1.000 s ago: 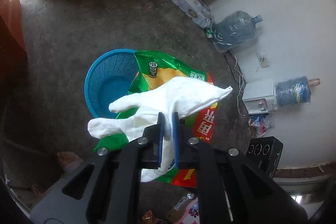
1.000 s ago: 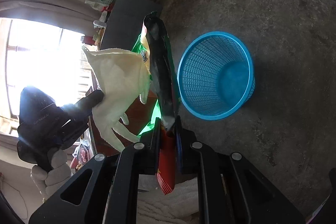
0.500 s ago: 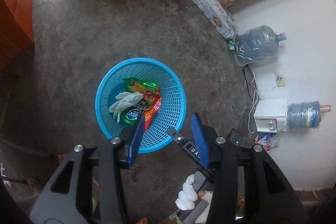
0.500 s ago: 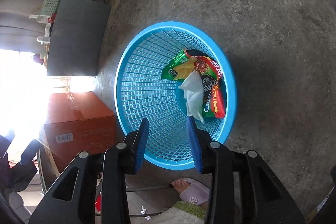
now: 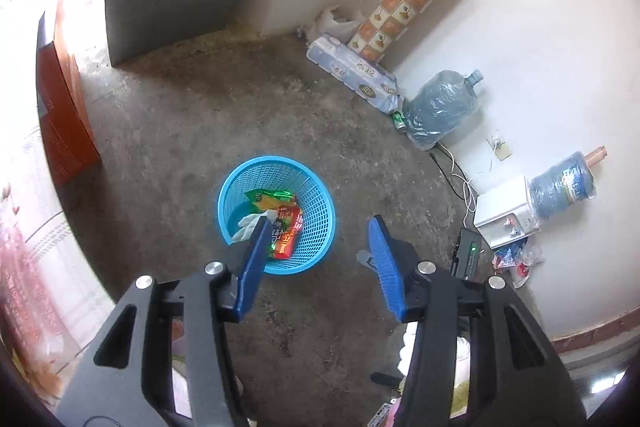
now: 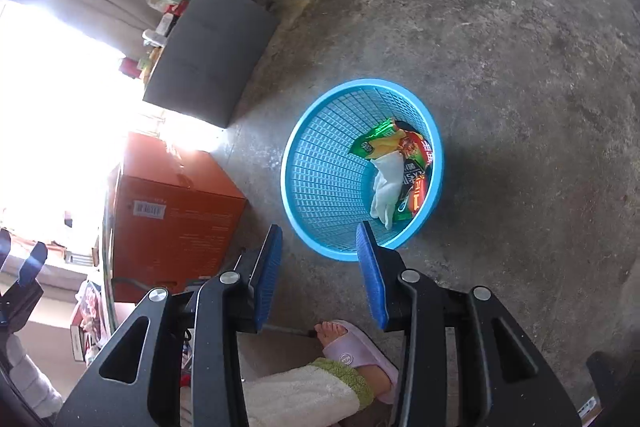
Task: Collect trash
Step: 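Return both tools to the table and reach toward the foil snack bag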
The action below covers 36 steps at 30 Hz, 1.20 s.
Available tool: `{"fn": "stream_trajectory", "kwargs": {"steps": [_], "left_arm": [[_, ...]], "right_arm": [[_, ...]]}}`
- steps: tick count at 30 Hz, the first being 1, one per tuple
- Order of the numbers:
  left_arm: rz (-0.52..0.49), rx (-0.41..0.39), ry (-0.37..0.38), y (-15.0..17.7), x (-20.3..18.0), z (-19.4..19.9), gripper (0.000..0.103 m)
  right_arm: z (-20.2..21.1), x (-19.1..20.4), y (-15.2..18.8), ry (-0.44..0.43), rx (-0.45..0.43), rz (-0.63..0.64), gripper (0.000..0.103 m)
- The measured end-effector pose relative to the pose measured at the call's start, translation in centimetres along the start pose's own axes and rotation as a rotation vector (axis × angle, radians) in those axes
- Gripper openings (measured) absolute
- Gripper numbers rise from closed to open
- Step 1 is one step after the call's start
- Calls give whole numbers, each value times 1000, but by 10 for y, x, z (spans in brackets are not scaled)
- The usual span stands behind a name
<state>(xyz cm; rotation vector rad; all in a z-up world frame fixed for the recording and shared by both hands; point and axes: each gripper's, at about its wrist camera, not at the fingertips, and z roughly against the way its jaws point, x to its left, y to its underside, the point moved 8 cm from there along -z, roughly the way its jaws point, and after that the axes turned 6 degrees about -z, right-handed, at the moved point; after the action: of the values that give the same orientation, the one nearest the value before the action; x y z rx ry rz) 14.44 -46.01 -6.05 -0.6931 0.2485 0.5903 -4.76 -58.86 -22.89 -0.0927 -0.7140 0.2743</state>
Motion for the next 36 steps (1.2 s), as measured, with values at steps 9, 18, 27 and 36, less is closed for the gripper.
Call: {"fn": "stream_trajectory", "kwargs": {"steps": [9,18,27,36], "left_arm": [[87,-260,-118,97,45,165,55],[323,-409,-343,209,142,290,57],[678,-455,-476,335,240,352,57],[873,-492,-297,370,276,331,57]], "right_arm": [[58,88,62,-151,68,210,47],[77,211,141,-256,162,554,52],[69,299,238,-346,298,769,52],[49,329,310,-373,431,844,52]]}}
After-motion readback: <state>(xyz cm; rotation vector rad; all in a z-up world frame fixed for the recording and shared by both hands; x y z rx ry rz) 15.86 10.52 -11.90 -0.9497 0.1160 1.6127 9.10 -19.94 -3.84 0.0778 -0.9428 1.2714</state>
